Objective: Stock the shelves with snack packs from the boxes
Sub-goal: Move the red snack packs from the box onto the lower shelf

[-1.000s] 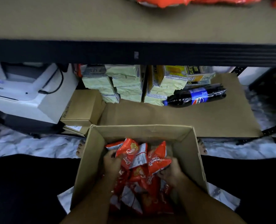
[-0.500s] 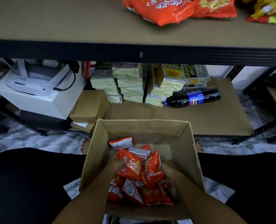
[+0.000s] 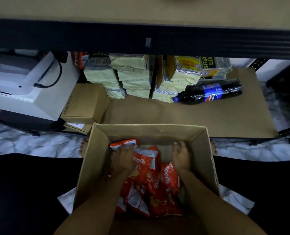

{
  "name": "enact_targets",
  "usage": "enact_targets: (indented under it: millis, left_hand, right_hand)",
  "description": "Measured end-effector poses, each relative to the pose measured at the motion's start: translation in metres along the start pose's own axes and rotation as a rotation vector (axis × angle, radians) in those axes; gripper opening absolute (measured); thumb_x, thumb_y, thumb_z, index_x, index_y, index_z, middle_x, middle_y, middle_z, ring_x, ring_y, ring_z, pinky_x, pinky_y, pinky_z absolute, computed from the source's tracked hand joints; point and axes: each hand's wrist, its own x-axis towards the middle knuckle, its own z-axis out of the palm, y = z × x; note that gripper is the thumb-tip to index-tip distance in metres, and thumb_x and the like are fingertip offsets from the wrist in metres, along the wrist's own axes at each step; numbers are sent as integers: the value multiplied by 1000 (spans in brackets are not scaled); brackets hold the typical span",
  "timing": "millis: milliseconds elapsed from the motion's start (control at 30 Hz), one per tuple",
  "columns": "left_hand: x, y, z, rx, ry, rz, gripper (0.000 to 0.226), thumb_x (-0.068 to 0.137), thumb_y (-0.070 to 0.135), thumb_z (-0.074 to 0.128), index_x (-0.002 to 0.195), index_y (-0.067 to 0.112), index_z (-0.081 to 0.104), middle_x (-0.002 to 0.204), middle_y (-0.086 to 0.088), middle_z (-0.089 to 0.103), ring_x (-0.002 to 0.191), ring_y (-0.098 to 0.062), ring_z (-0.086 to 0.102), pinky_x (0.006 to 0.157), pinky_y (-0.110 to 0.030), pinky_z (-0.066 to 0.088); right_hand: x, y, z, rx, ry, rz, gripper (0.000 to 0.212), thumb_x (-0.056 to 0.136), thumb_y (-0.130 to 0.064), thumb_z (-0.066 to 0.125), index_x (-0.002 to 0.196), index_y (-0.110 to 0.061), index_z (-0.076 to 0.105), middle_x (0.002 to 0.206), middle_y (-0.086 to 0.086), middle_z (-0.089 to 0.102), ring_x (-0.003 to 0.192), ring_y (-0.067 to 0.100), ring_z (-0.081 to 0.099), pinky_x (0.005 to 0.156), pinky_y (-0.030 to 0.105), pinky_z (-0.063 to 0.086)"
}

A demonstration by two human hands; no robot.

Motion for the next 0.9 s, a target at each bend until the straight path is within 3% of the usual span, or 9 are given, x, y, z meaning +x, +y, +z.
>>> enact_targets:
  millis: [100,267,367,433,533,667,767,833,900]
  left_hand:
    - [-6,2,23,-124,54,-232,66,83,47,64,139,28,36,137,-12,45,127,-31,44,100,-44,41]
    - [1,0,34,-559,-196,-394,72,85,46,68,139,7,41,138,-14,52,125,-32,51,97,-35,41]
    - [11,3,35,-756,-296,-386,63,78,43,76,128,8,57,128,-12,62,114,-30,60,89,-31,46]
    - [7,2,42,-792,-326,-374,63,74,45,79,124,11,62,122,-9,66,109,-27,63,88,-30,48]
    - [2,2,50,-874,-309,-348,51,72,36,83,114,11,67,113,-7,70,96,-23,66,87,-32,52]
    - [2,12,45,-945,-258,-295,40,75,21,82,109,7,67,103,-4,69,85,-18,61,76,-24,44]
    - [-1,9,48,-962,-226,-270,49,69,23,87,110,8,66,106,-5,70,92,-22,66,87,-35,53]
    - [-2,1,54,-950,-206,-273,49,67,22,88,109,7,67,104,-6,71,93,-24,68,87,-36,54]
    - [-2,-5,54,-937,-171,-271,48,66,19,88,107,6,68,102,-9,72,91,-24,68,84,-33,54]
  right_hand:
    - [-15,9,8,-194,134,-226,36,100,-28,43,126,-10,59,125,15,60,117,34,54,97,42,43]
    - [-31,41,29,-626,236,-381,22,80,-26,61,99,-18,68,98,15,58,90,34,55,77,42,48]
    - [-28,48,28,-588,67,-171,31,95,-32,46,121,-25,61,114,12,60,106,32,58,88,42,48]
    - [-31,66,30,-638,-56,10,40,97,-40,42,137,-35,47,132,12,49,121,32,49,99,42,43]
    - [-29,85,25,-618,-105,34,48,98,-43,42,145,-41,37,151,18,27,139,37,29,112,48,31]
    - [0,82,25,-475,-141,-97,53,93,-51,50,141,-29,46,147,18,38,137,35,35,111,46,34]
    - [17,70,33,-258,-54,90,94,76,-74,50,143,-9,36,144,22,41,134,37,39,110,46,36]
    - [29,63,31,-216,10,242,106,77,-65,62,146,5,23,147,29,33,135,42,34,110,46,33]
    - [42,55,26,-265,37,351,97,83,-46,71,146,8,19,146,29,33,133,44,37,106,46,34]
